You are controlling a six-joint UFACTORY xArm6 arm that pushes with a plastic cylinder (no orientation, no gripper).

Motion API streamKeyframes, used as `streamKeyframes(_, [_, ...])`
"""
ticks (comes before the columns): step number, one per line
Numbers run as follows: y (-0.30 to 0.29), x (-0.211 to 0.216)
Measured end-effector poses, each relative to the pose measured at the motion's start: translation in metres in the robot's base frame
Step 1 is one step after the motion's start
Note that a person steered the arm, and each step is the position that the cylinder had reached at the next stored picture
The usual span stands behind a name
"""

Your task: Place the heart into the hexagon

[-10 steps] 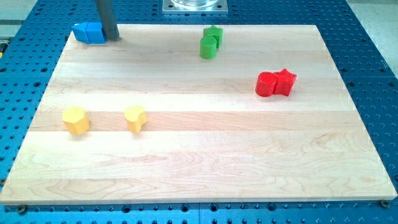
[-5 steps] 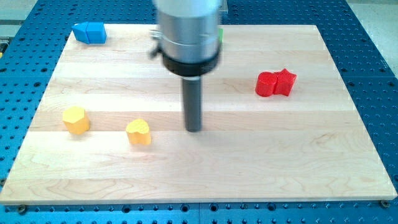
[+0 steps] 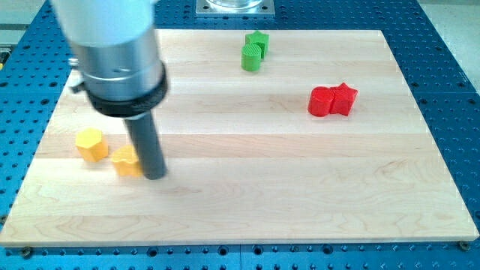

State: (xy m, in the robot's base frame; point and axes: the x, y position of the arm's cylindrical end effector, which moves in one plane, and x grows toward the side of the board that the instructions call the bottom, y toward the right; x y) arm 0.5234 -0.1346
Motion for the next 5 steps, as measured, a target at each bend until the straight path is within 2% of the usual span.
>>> streamKeyframes(2, [-0.013,0.012])
streamKeyframes(5, [-0.025,0.006])
